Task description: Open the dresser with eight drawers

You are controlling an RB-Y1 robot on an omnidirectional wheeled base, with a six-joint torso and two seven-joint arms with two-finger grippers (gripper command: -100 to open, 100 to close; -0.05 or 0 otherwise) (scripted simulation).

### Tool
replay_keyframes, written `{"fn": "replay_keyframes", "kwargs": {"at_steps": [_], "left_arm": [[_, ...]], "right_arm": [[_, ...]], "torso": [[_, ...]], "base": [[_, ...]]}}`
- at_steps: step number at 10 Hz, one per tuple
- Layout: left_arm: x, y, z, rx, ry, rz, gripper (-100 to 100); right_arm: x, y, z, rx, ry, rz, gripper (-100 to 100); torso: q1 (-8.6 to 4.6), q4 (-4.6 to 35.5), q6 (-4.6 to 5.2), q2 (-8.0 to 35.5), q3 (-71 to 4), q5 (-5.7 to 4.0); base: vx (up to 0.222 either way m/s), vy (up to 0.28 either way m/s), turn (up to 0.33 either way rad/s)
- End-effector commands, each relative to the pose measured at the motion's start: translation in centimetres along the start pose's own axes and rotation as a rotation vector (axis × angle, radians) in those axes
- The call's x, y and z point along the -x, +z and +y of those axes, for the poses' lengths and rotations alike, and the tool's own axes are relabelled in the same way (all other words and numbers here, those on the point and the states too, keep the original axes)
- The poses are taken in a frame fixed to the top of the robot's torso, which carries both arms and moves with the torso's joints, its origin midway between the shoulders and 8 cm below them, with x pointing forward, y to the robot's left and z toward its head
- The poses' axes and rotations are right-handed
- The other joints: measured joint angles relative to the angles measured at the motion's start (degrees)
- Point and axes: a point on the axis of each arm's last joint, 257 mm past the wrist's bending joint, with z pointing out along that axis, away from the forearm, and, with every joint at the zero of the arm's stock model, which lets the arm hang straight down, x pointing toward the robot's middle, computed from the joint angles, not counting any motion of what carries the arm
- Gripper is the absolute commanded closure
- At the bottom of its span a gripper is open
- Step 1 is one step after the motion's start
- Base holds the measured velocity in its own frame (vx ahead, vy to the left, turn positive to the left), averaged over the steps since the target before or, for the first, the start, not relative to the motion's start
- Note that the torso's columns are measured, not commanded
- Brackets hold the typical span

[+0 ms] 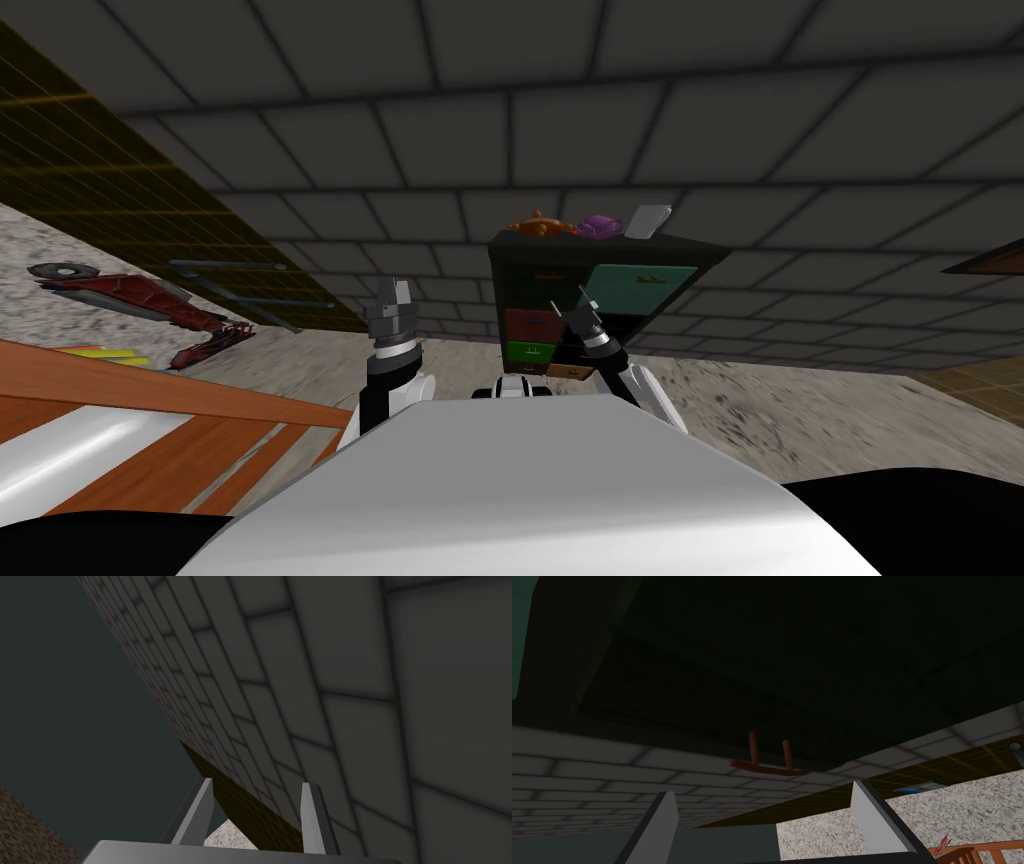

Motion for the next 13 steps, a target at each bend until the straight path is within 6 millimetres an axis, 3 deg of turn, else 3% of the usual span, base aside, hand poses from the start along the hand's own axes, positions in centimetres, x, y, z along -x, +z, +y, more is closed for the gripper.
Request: {"fn": "replay_keyframes", "kwargs": {"at_steps": [1,9,13], "left_arm": [[0.0,0.0,0.0,0.0,0.0,0.0,0],[0.0,0.0,0.0,0.0,0.0,0.0,0],[0.0,0.0,0.0,0.0,0.0,0.0,0]], "right_arm": [[0.1,0.4,0.2,-0.016,-0.088,0.0,-100],[0.5,1.6,-0.6,-0.132,-0.136,0.032,-100],[1.3,2.0,-2.1,-0.145,-0.149,0.049,-100]], "torso": [[0.0,0.0,0.0,-0.01,0.0,0.0],[-0.06,0.02,0.0,0.07,0.04,-0.02],[-0.02,-0.01,0.01,-0.03,-0.02,0.0]], "base": [[0.047,0.039,-0.074],[0.022,0.02,-0.039],[0.034,0.007,0.055]]}}
